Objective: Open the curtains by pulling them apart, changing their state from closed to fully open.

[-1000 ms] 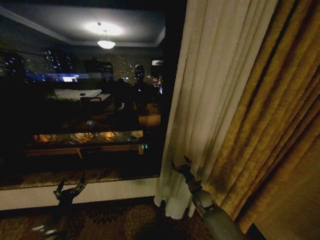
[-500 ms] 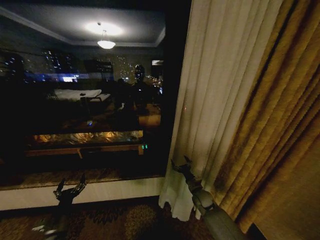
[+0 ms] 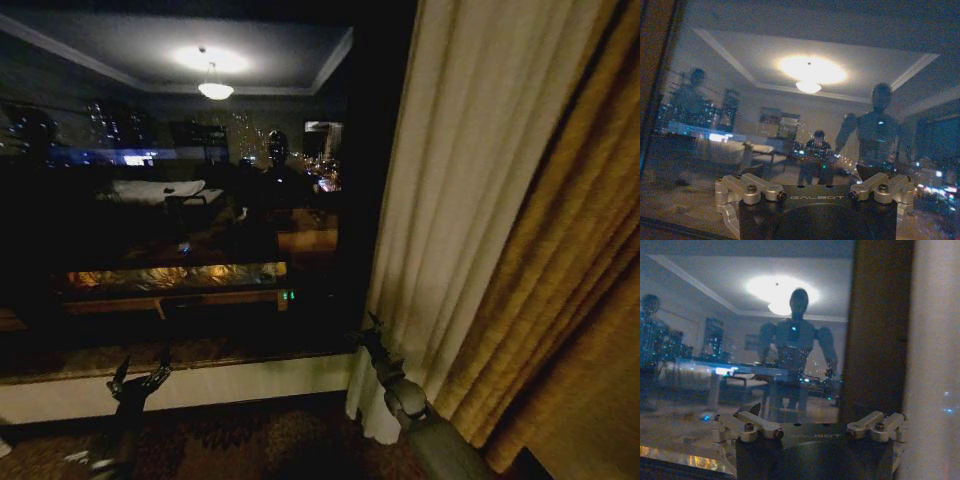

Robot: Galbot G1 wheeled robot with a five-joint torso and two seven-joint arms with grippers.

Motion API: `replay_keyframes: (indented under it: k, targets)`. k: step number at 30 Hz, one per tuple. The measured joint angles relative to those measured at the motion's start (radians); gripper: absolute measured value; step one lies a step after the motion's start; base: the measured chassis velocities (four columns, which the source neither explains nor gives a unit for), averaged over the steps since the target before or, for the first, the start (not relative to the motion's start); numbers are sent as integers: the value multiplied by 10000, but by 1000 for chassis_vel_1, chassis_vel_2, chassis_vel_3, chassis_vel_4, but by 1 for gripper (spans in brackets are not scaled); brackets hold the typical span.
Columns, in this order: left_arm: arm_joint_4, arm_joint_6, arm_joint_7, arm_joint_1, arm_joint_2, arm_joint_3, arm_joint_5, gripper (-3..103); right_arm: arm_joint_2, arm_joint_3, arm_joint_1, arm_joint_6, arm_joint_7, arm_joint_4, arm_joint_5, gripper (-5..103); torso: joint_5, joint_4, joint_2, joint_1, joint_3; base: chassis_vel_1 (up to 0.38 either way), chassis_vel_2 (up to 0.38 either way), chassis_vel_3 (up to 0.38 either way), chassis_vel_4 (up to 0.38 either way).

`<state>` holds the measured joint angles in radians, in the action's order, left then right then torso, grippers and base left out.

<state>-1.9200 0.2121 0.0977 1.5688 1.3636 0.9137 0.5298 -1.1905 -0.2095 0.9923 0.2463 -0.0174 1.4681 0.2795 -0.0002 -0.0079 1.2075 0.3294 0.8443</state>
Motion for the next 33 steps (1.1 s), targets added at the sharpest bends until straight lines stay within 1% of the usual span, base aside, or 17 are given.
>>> replay_keyframes:
  k: [16, 19, 23, 27, 33]
  targets:
    - [0, 0, 0, 0, 0, 0, 0, 100, -1, 0, -1, 0, 0, -4, -2, 100, 5, -2, -1, 3, 1, 338, 337, -345, -341]
    - [0, 0, 0, 0, -1, 0, 0, 100, -1, 1, -1, 0, 0, -4, -2, 100, -3, -2, 1, 1, -1, 347, 352, -350, -334]
    - [0, 0, 0, 0, 0, 0, 0, 100, -1, 1, -1, 0, 0, -4, -3, 100, 6, -1, 1, 0, 0, 375, 376, -363, -330]
    - [0, 0, 0, 0, -1, 0, 0, 100, -1, 1, -1, -1, 0, -4, -3, 100, 0, -2, 0, 1, 1, 354, 349, -352, -345]
    - [0, 0, 0, 0, 0, 0, 0, 100, -1, 1, -1, -1, 0, -4, -3, 100, 3, -2, 0, 2, 1, 337, 346, -350, -368]
